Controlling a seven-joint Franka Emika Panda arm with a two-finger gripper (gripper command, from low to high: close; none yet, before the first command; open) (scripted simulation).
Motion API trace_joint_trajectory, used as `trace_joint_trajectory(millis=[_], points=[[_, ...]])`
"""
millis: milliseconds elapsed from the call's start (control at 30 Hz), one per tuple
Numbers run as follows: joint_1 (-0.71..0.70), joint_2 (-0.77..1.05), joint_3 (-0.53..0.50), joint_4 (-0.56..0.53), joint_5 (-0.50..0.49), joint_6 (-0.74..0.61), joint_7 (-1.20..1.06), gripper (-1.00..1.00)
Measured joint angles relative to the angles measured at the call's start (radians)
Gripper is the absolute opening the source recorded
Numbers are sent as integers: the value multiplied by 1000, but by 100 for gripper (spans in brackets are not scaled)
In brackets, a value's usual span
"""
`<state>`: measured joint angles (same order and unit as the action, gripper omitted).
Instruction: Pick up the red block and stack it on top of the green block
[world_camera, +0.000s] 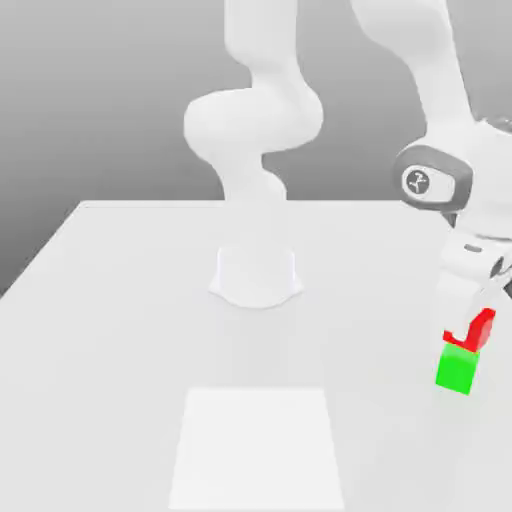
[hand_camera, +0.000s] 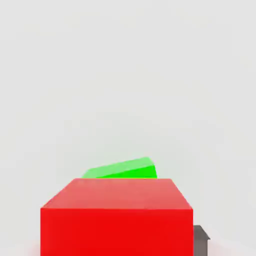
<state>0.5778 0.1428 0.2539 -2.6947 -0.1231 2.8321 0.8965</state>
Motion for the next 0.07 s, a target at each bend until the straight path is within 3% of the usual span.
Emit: trace_joint_trajectory(millis=[67], points=[[0,0,0,0,0,0,0,100]])
